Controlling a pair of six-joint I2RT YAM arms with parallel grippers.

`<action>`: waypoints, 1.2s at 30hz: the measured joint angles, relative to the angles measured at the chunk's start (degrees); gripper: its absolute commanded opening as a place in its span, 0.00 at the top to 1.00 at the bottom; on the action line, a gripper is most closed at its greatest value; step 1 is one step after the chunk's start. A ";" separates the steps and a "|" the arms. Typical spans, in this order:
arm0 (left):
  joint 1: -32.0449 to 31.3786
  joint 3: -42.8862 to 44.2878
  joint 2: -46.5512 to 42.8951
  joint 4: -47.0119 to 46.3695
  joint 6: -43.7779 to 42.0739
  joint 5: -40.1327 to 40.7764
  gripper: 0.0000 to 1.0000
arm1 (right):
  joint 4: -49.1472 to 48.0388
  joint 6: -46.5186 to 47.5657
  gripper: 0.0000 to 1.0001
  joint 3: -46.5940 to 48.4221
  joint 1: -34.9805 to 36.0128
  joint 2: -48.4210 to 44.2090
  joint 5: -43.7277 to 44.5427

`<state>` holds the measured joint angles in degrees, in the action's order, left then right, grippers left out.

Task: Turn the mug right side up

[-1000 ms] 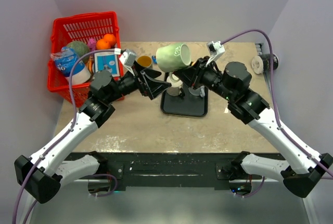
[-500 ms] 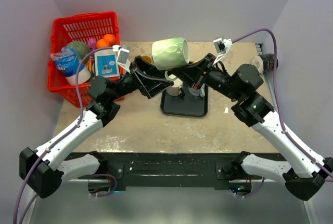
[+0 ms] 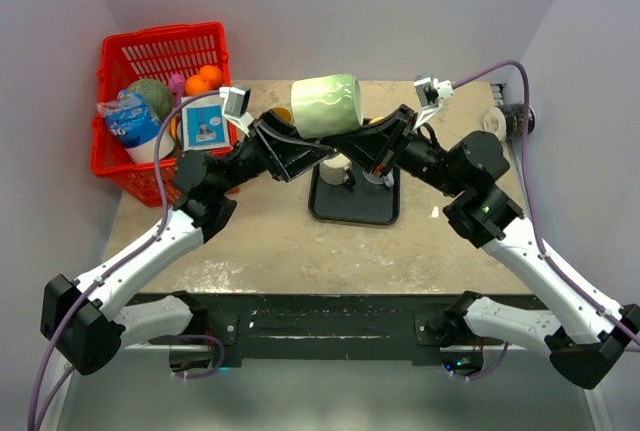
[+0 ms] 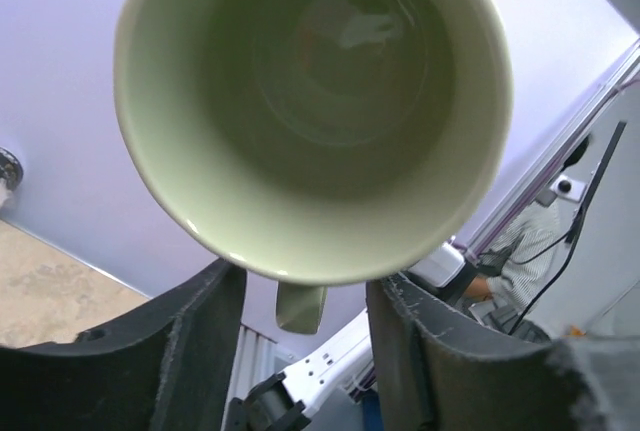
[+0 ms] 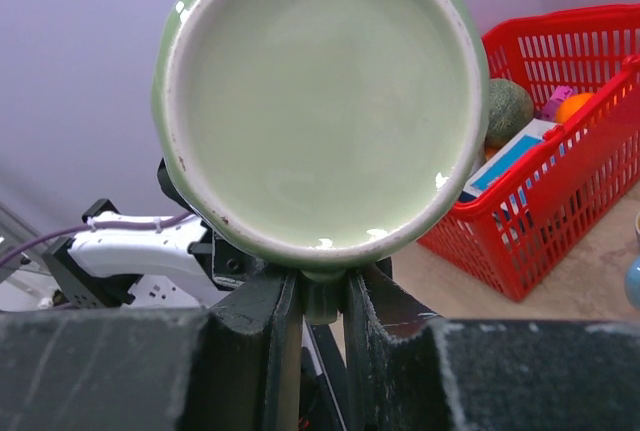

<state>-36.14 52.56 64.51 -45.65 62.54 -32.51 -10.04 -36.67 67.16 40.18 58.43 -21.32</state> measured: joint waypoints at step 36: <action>-1.55 3.17 1.42 5.64 -7.48 -1.33 0.66 | -0.15 0.61 1.00 -1.86 -0.48 -1.42 1.14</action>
<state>-37.69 55.72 65.93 -40.01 55.07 -33.85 -10.20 -36.05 65.30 39.70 57.01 -20.18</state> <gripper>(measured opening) 0.339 0.201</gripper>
